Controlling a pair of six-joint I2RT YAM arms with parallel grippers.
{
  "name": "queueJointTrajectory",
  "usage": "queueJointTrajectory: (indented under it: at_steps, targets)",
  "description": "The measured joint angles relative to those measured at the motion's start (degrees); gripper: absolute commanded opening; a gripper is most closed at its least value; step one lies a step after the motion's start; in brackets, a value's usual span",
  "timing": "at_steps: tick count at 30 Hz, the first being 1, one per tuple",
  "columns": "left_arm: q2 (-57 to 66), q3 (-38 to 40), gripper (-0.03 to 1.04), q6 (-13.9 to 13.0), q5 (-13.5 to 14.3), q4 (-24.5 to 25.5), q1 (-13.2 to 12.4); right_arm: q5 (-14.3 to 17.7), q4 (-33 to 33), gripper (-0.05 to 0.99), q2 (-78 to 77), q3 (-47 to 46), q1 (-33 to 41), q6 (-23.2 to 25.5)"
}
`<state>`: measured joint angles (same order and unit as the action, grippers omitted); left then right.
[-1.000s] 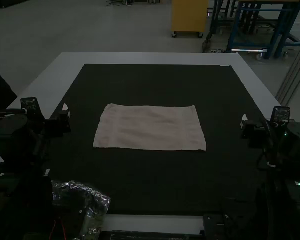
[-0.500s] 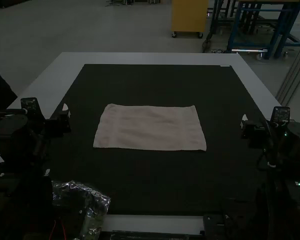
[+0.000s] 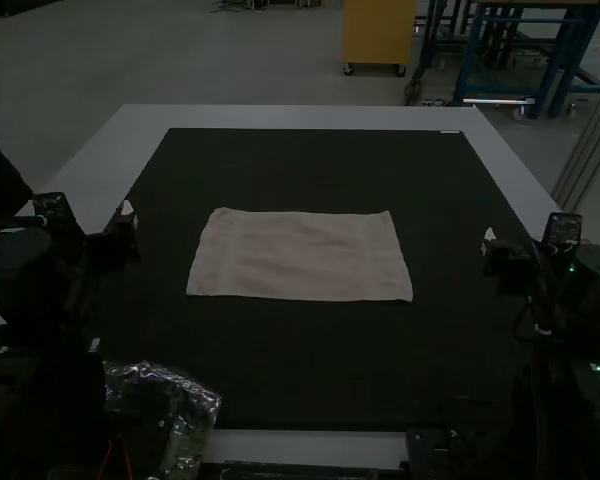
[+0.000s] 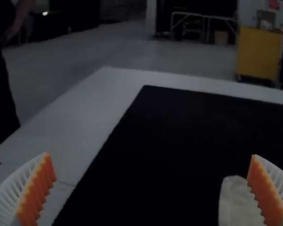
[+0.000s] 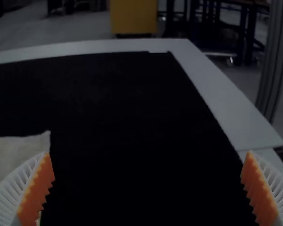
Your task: Fold the towel.
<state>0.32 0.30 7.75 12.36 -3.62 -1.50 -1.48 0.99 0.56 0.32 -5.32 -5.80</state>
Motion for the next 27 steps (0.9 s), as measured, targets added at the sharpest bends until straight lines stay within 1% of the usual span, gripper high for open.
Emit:
queueJointTrajectory:
  at_steps: [2,4,5,6,9,10,12,13,15,16,18,20,22,24,27]
  targets:
    - [0.00,0.00,0.96,-0.57,0.02,-3.06,0.00,-0.20,3.50,0.91,0.00,0.00,0.00,0.57]
    - [0.00,0.00,0.96,-1.09,0.09,-7.19,0.02,-0.20,8.07,0.91,0.00,0.00,0.00,0.90]
    - [-0.02,0.00,0.96,-1.55,0.20,-8.68,0.02,-0.17,10.01,0.91,0.00,0.00,0.00,0.83]
    - [0.00,0.00,0.96,-2.73,0.24,-9.73,0.00,-0.17,11.80,0.91,0.02,0.00,0.00,0.35]
    - [0.00,0.00,0.92,-9.03,0.24,-13.79,0.02,-0.15,16.39,0.91,0.00,0.00,0.00,-2.32]
    - [0.00,0.00,0.92,-10.80,0.24,-14.36,0.02,-0.13,17.03,0.91,0.00,0.00,0.00,-3.52]
    - [0.00,0.00,0.92,-14.01,0.07,-13.77,0.02,-0.15,17.20,0.91,0.00,0.00,0.00,-6.75]
    - [0.00,0.00,0.92,-16.11,-0.31,-13.49,0.00,-0.17,17.22,0.91,0.02,0.00,0.00,-8.13]
    - [0.00,0.00,0.94,-20.74,-1.86,-13.90,0.02,-0.22,18.80,0.91,0.00,0.00,0.02,-10.58]
    - [0.00,0.00,0.94,-22.64,-2.69,-14.64,0.09,-0.24,20.90,0.91,0.00,0.00,0.09,-11.98]
    - [0.00,0.02,0.95,-25.33,-4.24,-16.09,0.31,-0.35,25.51,0.91,0.00,0.00,0.22,-14.47]
    - [0.00,0.11,0.94,-27.02,-5.51,-16.26,0.39,-0.66,27.71,0.91,0.00,0.02,0.22,-16.33]
    - [0.00,0.72,0.94,-28.17,-6.32,-16.31,0.39,-0.96,26.40,0.91,0.00,0.39,0.22,-16.90]
    - [0.74,2.93,0.95,-28.81,-6.69,-16.22,0.39,-1.36,24.68,0.91,0.94,2.10,0.22,-16.48]
    - [5.88,9.42,0.95,-28.89,-7.06,-16.76,0.39,-1.64,24.35,0.91,6.82,8.92,0.22,-14.58]
